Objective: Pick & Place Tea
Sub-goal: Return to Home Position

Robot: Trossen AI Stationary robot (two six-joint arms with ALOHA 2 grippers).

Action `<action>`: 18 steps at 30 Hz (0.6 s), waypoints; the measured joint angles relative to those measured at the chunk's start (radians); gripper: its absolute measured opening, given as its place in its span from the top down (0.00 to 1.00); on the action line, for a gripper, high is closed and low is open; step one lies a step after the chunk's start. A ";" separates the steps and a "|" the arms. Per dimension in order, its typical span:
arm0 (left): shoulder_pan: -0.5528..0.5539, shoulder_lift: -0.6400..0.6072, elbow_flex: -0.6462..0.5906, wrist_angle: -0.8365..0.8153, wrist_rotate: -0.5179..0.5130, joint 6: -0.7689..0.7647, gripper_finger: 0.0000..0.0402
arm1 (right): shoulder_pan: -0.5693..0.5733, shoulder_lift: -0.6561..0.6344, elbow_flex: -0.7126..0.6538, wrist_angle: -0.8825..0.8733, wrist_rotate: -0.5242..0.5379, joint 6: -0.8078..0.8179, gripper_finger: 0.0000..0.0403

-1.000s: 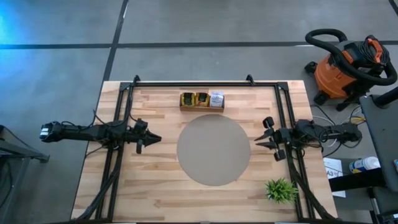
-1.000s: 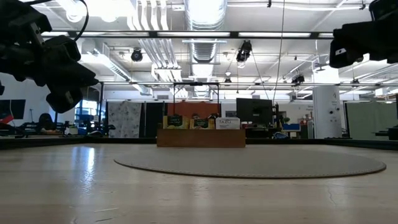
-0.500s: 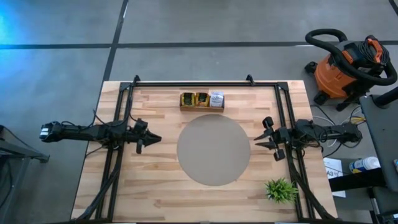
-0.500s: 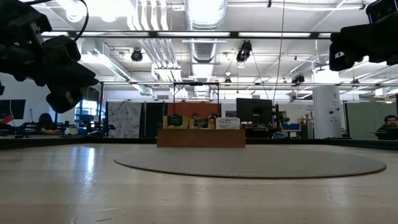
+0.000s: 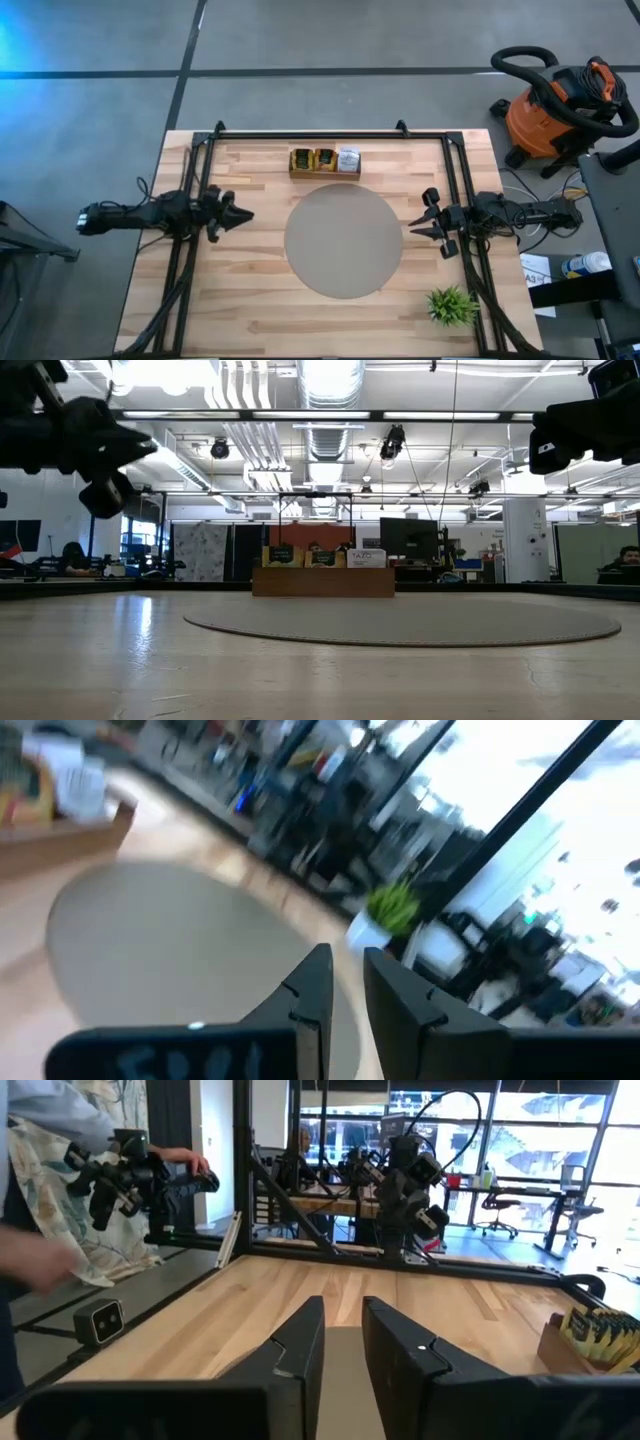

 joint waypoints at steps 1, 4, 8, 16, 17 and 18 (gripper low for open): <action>0.003 -0.026 0.000 0.001 -0.001 0.000 0.86 | 0.000 0.000 0.000 0.000 0.000 0.000 0.83; 0.006 -0.075 0.000 0.005 -0.001 0.000 0.86 | 0.000 0.000 0.000 -0.001 0.000 0.000 0.81; 0.006 -0.076 -0.003 0.056 0.005 0.002 0.86 | 0.000 0.001 0.000 -0.002 0.000 0.000 0.80; 0.006 -0.076 -0.005 0.060 0.069 0.335 0.86 | 0.000 0.001 0.000 -0.004 0.000 0.000 0.78; 0.006 -0.076 -0.005 0.054 0.069 0.402 0.86 | 0.000 0.001 0.000 -0.004 -0.001 -0.001 0.78; 0.006 -0.076 -0.005 0.044 0.069 0.454 0.86 | 0.000 0.001 0.000 -0.004 0.000 -0.001 0.78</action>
